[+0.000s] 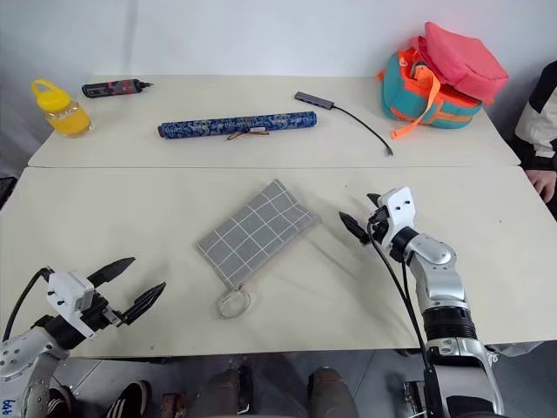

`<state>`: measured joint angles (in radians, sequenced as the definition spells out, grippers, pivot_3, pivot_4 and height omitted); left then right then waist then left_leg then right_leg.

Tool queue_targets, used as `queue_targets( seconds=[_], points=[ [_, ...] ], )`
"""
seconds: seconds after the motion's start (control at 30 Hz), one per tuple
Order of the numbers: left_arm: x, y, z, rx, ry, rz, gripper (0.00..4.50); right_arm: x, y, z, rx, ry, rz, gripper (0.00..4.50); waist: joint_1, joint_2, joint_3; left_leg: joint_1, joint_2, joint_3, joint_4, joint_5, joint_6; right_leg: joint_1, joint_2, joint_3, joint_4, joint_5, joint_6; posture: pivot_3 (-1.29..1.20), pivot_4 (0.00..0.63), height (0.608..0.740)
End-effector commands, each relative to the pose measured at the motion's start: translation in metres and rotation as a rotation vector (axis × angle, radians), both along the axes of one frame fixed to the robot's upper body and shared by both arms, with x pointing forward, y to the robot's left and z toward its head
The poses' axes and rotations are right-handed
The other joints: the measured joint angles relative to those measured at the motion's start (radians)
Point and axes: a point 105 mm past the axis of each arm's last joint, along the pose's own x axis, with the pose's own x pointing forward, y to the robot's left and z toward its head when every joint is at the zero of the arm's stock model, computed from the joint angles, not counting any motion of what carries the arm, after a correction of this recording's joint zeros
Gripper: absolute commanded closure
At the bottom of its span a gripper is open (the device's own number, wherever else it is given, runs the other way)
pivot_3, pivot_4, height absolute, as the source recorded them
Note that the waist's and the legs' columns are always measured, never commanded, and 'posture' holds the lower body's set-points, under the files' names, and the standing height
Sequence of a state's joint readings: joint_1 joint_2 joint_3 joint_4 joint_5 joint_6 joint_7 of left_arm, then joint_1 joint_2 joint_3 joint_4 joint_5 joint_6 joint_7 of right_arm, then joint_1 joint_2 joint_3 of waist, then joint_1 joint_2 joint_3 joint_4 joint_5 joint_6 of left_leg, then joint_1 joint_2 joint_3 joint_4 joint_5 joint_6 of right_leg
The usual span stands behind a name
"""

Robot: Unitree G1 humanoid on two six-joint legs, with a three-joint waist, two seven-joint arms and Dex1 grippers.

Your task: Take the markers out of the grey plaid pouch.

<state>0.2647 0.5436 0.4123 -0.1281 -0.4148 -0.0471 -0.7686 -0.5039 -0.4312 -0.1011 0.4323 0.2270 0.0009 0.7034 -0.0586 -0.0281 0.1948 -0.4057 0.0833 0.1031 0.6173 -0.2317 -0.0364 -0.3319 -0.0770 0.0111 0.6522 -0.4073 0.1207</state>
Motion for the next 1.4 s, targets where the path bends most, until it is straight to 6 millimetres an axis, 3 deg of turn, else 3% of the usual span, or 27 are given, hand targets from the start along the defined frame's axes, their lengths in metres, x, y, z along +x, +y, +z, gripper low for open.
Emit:
queue_targets(
  seconds=[0.03,0.37,0.4,0.47,0.67,0.83,0.97,1.4],
  points=[
    [-0.002,-0.002,0.004,0.008,-0.042,-0.016,0.01,-0.001,0.005,0.015,0.000,-0.058,0.017,0.00,0.000,0.000,0.000,0.000,0.000,0.000,0.000,0.000,0.000,0.000,0.000,0.000,0.000,0.000,0.000,0.00,0.150,0.740],
    [-0.001,-0.024,0.017,-0.003,-0.102,-0.104,0.01,-0.002,0.038,0.037,0.050,-0.104,0.096,0.00,0.000,0.000,0.000,-0.001,0.000,0.006,-0.001,0.000,0.000,-0.006,0.001,0.007,0.002,0.000,0.000,0.00,0.150,0.740],
    [0.001,-0.027,0.018,0.012,-0.113,-0.113,0.00,-0.002,0.046,0.038,0.057,-0.100,0.121,0.18,-0.001,0.000,0.000,-0.001,0.000,0.008,-0.001,0.000,-0.001,-0.007,0.001,0.008,0.002,0.000,0.000,0.00,0.150,0.740],
    [0.004,-0.032,0.019,0.070,-0.131,-0.136,0.00,-0.004,0.062,0.038,0.033,-0.112,0.162,0.58,-0.001,0.000,0.000,-0.001,0.000,0.010,-0.001,0.000,-0.001,-0.008,0.002,0.010,0.003,0.000,0.000,0.00,0.150,0.740],
    [0.007,-0.058,0.018,0.315,-0.270,-0.269,0.00,0.000,0.110,0.031,0.020,-0.123,0.202,2.64,-0.002,0.000,0.000,0.000,0.000,0.017,-0.001,0.000,-0.001,-0.013,0.005,0.019,0.004,0.000,0.000,0.00,0.150,0.740],
    [0.012,-0.076,0.012,0.449,-0.340,-0.341,0.00,0.010,0.116,0.009,-0.116,-0.110,0.138,4.46,0.000,-0.001,0.000,0.000,0.000,0.020,-0.001,0.000,-0.001,-0.015,0.005,0.022,0.004,0.000,0.000,0.00,0.150,0.740],
    [0.018,-0.080,0.003,0.554,-0.365,-0.358,0.00,0.012,0.114,-0.007,-0.189,-0.063,0.136,4.48,-0.001,-0.001,-0.001,0.000,0.000,0.021,-0.001,0.000,-0.001,-0.016,0.004,0.022,0.005,0.000,0.000,0.00,0.150,0.740],
    [0.040,-0.096,-0.014,0.744,-0.403,-0.430,0.00,0.011,0.112,-0.007,-0.189,-0.052,0.121,4.48,0.004,0.000,-0.003,0.003,0.002,0.020,0.000,0.001,0.002,-0.012,0.002,0.021,0.008,0.000,0.000,0.00,0.150,0.740]
  ],
)
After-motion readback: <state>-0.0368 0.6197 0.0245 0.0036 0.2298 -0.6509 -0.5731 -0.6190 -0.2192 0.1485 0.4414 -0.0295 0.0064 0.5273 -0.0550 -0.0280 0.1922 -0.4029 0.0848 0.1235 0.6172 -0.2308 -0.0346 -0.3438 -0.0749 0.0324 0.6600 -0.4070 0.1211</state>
